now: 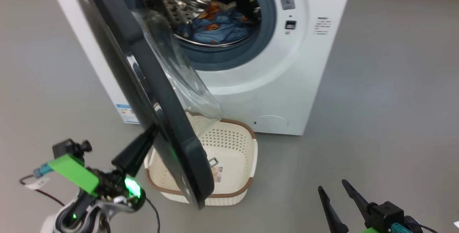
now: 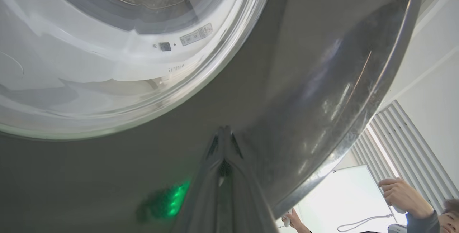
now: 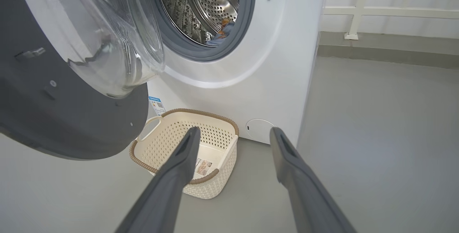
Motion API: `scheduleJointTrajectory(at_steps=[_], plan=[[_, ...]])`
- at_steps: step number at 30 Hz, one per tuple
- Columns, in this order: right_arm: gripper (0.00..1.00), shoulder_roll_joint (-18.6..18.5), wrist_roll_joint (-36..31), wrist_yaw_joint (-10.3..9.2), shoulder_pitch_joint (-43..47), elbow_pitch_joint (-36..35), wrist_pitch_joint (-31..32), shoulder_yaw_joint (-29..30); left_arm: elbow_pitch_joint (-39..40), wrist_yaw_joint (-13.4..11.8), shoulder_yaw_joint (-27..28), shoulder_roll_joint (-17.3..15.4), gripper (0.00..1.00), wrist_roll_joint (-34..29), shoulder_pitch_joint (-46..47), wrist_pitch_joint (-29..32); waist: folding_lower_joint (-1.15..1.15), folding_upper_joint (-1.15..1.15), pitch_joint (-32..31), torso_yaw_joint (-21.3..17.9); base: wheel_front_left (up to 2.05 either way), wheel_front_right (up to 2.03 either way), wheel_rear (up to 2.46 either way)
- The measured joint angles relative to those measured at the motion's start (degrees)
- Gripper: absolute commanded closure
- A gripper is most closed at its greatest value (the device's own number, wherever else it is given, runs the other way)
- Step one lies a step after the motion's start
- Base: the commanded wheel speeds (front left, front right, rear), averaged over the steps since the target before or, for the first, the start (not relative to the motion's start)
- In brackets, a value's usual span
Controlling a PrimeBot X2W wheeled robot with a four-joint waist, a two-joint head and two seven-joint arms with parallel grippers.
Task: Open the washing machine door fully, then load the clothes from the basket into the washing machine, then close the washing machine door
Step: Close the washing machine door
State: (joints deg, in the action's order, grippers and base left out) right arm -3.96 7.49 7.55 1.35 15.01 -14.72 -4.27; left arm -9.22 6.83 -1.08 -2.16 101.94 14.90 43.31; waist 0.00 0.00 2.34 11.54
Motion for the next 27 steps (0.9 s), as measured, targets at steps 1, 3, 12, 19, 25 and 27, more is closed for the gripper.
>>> scheduleJointTrajectory(at_steps=[1,3,12,19,25,27], plan=[[0.00,-0.02,0.00,0.00,0.00,0.00,0.00,0.01,-0.26,0.00,-0.13,0.00,1.00,-0.08,0.77,-0.77,0.00,0.00,0.01,-0.59,0.00,0.00,0.00],[0.00,-0.03,0.04,0.00,0.00,0.02,0.00,0.05,-0.88,0.00,-0.41,0.00,1.00,-0.22,2.16,-2.36,0.00,0.00,0.04,-1.76,0.00,0.00,0.00],[0.00,0.00,0.08,0.00,-0.11,0.07,0.00,0.25,-3.36,0.00,-3.00,0.09,1.00,-0.27,8.59,-6.72,0.00,0.00,0.62,-6.38,0.00,0.00,0.00],[0.00,0.09,0.08,0.00,-0.49,0.19,0.00,-0.32,-7.75,0.02,-4.76,0.37,1.00,-2.92,15.30,-11.95,0.00,0.00,2.17,-9.79,0.00,0.00,0.00],[0.00,0.07,0.08,0.00,-2.24,0.43,0.00,-0.60,-13.40,0.04,-4.83,0.43,1.00,-5.90,22.03,-16.25,0.00,0.00,3.75,-12.30,0.00,0.00,0.00],[0.00,0.08,0.08,0.00,-2.87,0.45,0.00,-0.77,-14.88,0.04,-4.61,0.46,1.00,-6.68,23.85,-17.64,0.00,0.00,4.22,-13.15,0.00,0.00,0.00]])
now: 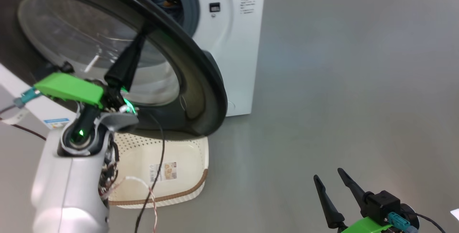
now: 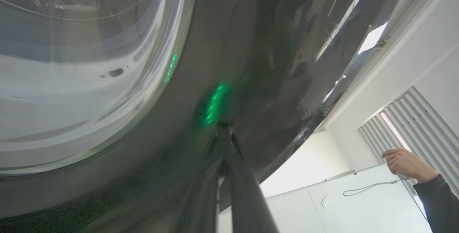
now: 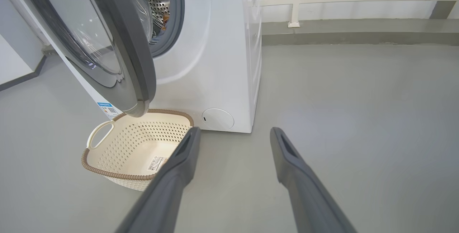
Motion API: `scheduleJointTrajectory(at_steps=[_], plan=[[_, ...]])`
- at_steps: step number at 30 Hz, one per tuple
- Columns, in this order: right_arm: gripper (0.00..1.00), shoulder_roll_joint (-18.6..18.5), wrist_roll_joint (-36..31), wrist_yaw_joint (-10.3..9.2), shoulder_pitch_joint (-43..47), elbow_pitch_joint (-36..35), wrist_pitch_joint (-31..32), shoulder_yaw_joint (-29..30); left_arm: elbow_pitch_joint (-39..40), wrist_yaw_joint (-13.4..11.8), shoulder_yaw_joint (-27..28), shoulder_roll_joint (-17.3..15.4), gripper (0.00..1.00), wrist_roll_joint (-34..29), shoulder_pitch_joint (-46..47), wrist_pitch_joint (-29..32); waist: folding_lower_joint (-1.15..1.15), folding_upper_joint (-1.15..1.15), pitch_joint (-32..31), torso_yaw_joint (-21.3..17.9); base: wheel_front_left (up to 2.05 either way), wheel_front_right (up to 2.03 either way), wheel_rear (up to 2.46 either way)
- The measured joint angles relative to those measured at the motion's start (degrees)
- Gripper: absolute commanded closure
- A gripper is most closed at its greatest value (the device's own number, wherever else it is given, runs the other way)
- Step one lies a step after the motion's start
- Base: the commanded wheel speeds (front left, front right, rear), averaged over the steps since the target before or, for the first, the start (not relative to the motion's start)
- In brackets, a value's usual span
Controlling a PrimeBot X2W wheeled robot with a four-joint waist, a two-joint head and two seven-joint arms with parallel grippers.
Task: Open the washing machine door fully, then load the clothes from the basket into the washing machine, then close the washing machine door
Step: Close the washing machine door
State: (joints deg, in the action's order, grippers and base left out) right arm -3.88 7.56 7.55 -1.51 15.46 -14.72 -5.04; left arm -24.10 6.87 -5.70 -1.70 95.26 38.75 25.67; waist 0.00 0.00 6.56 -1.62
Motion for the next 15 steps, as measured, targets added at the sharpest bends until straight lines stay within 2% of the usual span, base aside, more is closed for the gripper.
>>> scheduleJointTrajectory(at_steps=[8,15], plan=[[0.00,0.04,0.00,0.00,-0.76,0.33,0.00,-0.10,-4.37,0.01,1.03,0.13,1.00,-3.74,5.03,-5.11,0.00,0.00,1.51,-2.87,0.00,0.00,0.00],[0.00,0.16,0.05,0.00,-0.96,0.73,0.00,-0.09,-6.54,0.01,0.81,0.01,1.00,-6.95,5.69,-8.93,0.00,0.00,1.39,-4.11,0.00,0.00,0.00]])
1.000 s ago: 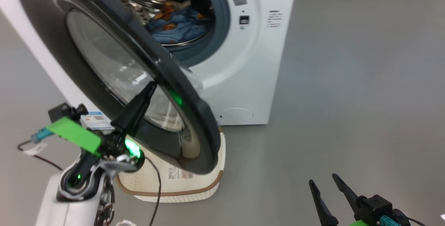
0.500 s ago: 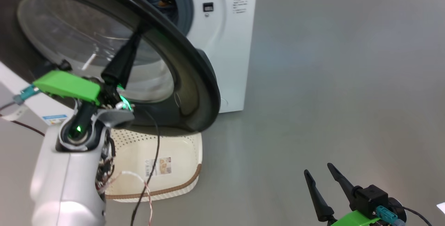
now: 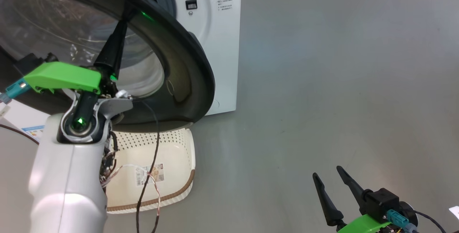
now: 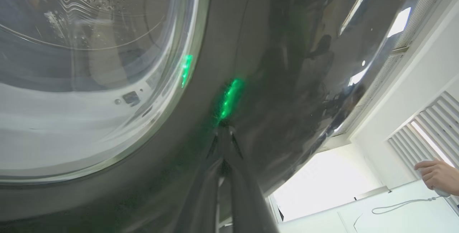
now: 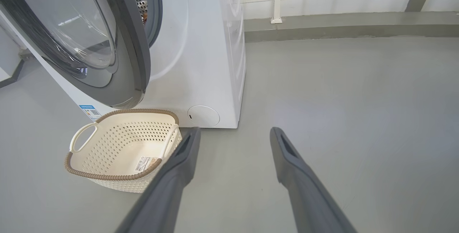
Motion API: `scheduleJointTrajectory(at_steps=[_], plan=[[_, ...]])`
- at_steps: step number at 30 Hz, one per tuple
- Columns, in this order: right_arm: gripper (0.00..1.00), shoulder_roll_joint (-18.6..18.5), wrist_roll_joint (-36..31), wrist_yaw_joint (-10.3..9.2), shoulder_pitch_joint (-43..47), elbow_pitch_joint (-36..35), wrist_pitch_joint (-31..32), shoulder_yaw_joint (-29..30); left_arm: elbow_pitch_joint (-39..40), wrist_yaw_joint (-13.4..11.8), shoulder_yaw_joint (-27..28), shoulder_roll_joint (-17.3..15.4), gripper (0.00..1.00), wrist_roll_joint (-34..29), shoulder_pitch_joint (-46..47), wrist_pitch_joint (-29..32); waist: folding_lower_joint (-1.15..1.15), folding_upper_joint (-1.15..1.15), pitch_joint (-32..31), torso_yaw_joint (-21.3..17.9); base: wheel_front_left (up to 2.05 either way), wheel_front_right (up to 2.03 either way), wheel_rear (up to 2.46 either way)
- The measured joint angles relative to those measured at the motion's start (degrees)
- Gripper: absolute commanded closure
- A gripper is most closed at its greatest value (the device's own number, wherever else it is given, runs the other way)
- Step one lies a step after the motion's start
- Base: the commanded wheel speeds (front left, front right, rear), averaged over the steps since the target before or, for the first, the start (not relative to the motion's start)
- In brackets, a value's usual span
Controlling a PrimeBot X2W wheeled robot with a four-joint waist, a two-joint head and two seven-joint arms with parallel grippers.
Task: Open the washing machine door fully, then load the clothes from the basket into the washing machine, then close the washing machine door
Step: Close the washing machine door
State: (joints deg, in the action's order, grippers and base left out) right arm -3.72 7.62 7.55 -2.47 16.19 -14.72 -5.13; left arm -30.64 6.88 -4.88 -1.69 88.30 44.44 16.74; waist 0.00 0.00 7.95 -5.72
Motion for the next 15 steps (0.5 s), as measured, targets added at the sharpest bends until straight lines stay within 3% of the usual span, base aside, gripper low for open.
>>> scheduleJointTrajectory(at_steps=[3,4,5,6,7,15], plan=[[0.00,0.08,0.00,0.00,0.00,-0.01,0.00,0.29,-0.14,0.00,-1.01,-0.33,1.00,-1.60,-0.14,-1.79,0.00,0.00,-0.42,0.12,0.00,0.00,0.00],[0.00,0.09,0.00,0.00,0.00,0.00,0.00,0.40,-0.40,0.00,-1.63,-0.62,0.90,-3.13,-0.19,-2.87,0.00,0.00,-0.52,0.27,0.00,0.00,0.00],[0.00,0.11,0.00,0.00,0.00,0.00,0.00,0.52,-0.25,0.00,-3.88,-1.98,0.58,-6.11,-0.79,-4.82,0.00,0.00,-0.74,0.64,0.00,0.00,0.00],[0.00,0.14,0.00,0.00,0.01,-0.01,0.00,0.65,0.18,0.00,-5.16,-2.77,0.15,-8.10,-1.31,-6.25,0.00,0.00,-0.85,0.87,0.00,0.00,0.00],[0.00,0.15,0.00,0.00,0.02,-0.02,0.00,0.86,0.94,0.00,-6.17,-3.44,0.00,-9.42,-2.03,-7.82,0.00,0.00,-0.97,1.13,0.00,0.00,0.00],[0.00,0.23,0.00,0.00,0.15,-0.30,0.00,2.36,0.60,0.38,-14.25,-6.89,0.00,-17.72,-8.95,-18.90,0.00,0.00,-2.47,4.15,0.00,0.00,0.00]])
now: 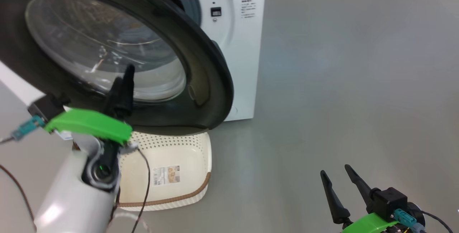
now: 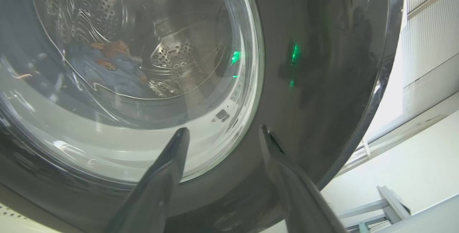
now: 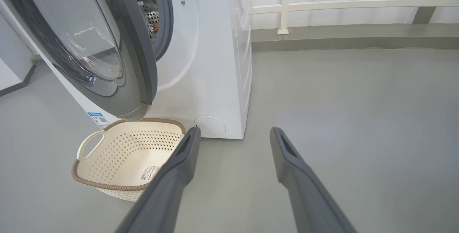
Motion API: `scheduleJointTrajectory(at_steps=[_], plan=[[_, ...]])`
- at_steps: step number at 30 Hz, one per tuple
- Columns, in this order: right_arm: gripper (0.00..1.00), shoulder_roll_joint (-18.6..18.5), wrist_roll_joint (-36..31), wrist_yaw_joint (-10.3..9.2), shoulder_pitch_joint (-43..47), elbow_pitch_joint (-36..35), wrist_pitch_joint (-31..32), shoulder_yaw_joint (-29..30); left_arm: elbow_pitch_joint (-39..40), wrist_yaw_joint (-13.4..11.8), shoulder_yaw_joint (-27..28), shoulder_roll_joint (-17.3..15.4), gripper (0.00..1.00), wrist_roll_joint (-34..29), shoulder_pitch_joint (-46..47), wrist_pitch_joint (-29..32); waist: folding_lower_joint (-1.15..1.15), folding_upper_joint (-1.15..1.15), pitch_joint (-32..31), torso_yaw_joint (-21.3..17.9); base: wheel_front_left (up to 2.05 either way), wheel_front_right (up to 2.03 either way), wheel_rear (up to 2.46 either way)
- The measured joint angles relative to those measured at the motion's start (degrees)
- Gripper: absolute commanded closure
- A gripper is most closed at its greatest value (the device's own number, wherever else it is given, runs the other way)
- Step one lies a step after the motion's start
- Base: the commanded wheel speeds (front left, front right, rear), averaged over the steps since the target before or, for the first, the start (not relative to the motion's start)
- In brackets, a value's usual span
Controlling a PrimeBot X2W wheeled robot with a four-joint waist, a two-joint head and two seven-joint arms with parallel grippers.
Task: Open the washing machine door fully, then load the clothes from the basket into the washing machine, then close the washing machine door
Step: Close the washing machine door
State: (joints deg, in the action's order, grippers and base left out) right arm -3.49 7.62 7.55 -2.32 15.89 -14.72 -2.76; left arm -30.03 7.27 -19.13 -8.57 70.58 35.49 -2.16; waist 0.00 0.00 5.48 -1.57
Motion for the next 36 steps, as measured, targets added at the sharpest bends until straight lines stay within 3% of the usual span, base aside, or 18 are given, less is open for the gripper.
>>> scheduleJointTrajectory(at_steps=[6,11,24,36], plan=[[0.00,-0.09,-0.01,0.00,0.91,-0.30,0.00,0.70,-3.75,0.03,-8.11,-2.41,0.00,-11.72,-5.47,-9.44,0.00,0.00,-1.23,3.17,0.00,0.00,0.00],[0.00,-0.10,-0.05,0.00,1.30,-0.52,0.00,1.63,-5.04,-0.16,-8.64,-2.24,0.00,-18.64,-9.27,-12.12,0.00,0.00,-2.41,5.87,0.00,0.00,0.00],[0.00,-0.03,-0.07,0.00,2.64,-0.64,0.00,1.91,5.14,-1.51,6.25,0.20,0.00,-35.66,-27.62,-12.14,0.00,0.00,-6.91,9.79,0.00,0.00,0.00],[0.00,0.22,-0.07,0.00,4.99,-0.43,0.00,1.91,11.29,-0.89,13.23,3.30,0.00,-47.06,-37.95,-12.14,0.00,0.00,-10.69,11.64,0.00,0.00,0.00]])
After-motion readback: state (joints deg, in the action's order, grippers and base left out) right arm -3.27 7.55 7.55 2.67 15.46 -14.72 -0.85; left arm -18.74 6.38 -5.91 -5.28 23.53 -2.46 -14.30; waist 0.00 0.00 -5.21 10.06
